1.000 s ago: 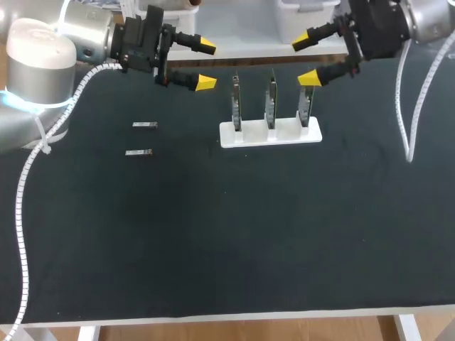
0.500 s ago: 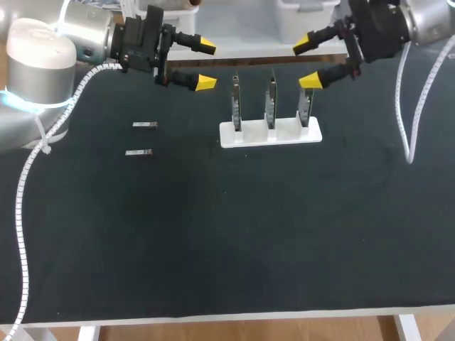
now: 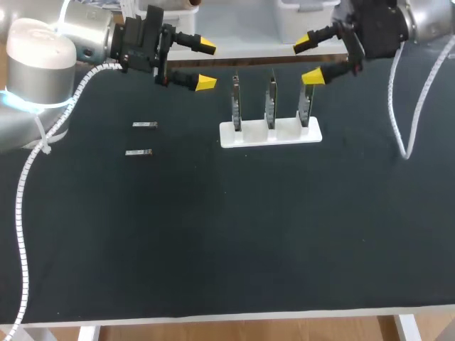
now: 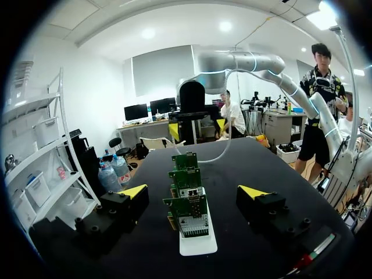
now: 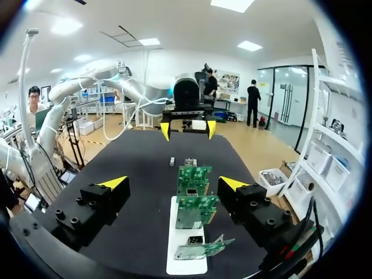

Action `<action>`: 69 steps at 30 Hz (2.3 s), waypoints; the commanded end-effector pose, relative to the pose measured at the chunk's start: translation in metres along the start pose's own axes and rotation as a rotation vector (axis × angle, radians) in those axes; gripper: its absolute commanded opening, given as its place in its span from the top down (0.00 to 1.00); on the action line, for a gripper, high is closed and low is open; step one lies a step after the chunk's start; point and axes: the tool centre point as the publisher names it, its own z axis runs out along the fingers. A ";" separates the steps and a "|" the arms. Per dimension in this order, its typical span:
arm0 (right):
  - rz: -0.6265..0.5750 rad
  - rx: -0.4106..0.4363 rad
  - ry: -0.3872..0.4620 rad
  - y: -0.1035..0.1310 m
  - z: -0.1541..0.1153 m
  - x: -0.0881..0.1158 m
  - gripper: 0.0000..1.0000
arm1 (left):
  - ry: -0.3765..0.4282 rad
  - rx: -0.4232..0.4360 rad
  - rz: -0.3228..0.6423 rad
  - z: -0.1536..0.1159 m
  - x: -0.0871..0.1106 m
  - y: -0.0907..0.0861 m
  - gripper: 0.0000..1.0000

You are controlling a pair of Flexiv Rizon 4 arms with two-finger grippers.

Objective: Pick up the optical module with the left hand, and insert it into the network port with the right hand.

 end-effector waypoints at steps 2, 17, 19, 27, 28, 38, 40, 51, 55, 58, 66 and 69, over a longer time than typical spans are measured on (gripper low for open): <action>-0.009 -0.056 0.001 -0.007 0.002 -0.007 0.00 | -0.001 -0.004 0.003 0.000 0.000 -0.001 0.00; 0.020 -0.049 0.003 0.002 0.003 0.000 0.00 | -0.001 -0.004 0.003 0.000 0.000 -0.001 0.00; 0.020 -0.049 0.003 0.002 0.003 0.000 0.00 | -0.001 -0.004 0.003 0.000 0.000 -0.001 0.00; 0.020 -0.049 0.003 0.002 0.003 0.000 0.00 | -0.001 -0.004 0.003 0.000 0.000 -0.001 0.00; 0.020 -0.049 0.003 0.002 0.003 0.000 0.00 | -0.001 -0.004 0.003 0.000 0.000 -0.001 0.00; 0.020 -0.049 0.003 0.002 0.003 0.000 0.00 | 0.133 -0.010 -0.038 -0.024 0.014 -0.001 0.00; 0.020 -0.049 0.003 0.002 0.003 0.000 0.00 | 0.153 -0.019 -0.061 -0.032 0.020 -0.005 0.00; 0.020 -0.049 0.003 0.002 0.003 0.000 0.00 | 0.185 -0.039 -0.143 -0.051 0.045 -0.042 0.00; 0.020 -0.049 0.003 0.002 0.003 0.000 0.00 | 0.179 -0.038 -0.157 -0.050 0.052 -0.053 0.00; 0.020 -0.049 0.003 0.002 0.003 0.000 0.00 | 0.173 -0.048 -0.184 -0.052 0.055 -0.060 0.00; 0.020 -0.049 0.003 0.002 0.003 0.000 0.00 | 0.174 -0.056 -0.205 -0.053 0.055 -0.061 0.00; 0.020 -0.049 0.003 0.002 0.003 0.000 0.00 | 0.174 -0.056 -0.205 -0.053 0.055 -0.061 0.00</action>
